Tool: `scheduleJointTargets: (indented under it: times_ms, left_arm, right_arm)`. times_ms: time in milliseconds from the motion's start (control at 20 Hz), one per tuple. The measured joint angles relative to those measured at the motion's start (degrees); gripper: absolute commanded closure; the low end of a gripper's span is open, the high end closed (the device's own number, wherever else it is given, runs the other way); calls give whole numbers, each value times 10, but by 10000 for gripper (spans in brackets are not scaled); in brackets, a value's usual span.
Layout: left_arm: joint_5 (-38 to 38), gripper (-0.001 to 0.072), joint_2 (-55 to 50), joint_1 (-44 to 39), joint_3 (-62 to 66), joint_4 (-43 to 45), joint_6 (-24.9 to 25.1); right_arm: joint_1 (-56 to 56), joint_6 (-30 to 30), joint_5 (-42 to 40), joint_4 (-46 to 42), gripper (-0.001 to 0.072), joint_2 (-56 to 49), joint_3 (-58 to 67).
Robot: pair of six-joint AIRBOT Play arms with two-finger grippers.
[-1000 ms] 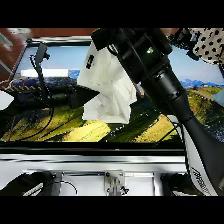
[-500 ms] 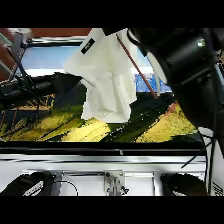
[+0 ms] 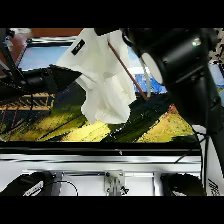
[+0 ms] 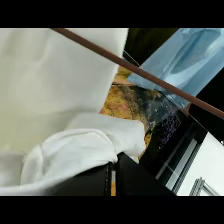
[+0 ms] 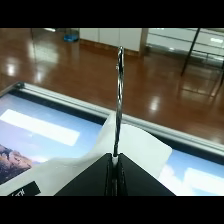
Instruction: Fold the shirts.
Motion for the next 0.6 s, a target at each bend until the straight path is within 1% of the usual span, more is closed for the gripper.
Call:
scheduleJointTargets:
  times_ms: [50,100,250,350,500,600]
  left_arm:
    - [-6,284,-1,0,1,13,0]
    - [-11,192,-2,1,1,26,-2]
    - [-20,192,-2,-2,2,44,-3]
    - [-24,192,-1,-23,3,49,-3]
    - [-13,192,-4,-87,1,54,-4]
    - [28,192,-10,-142,-2,55,-4]
  right_arm:
    - [0,4,-3,-3,630,-5,0]
    - [0,8,-3,-8,630,-8,0]
    - [0,13,-7,-37,630,-12,0]
    - [0,14,-6,-53,630,-14,0]
    - [0,16,-5,-75,630,-15,0]
    - [0,17,-2,-84,630,-16,0]
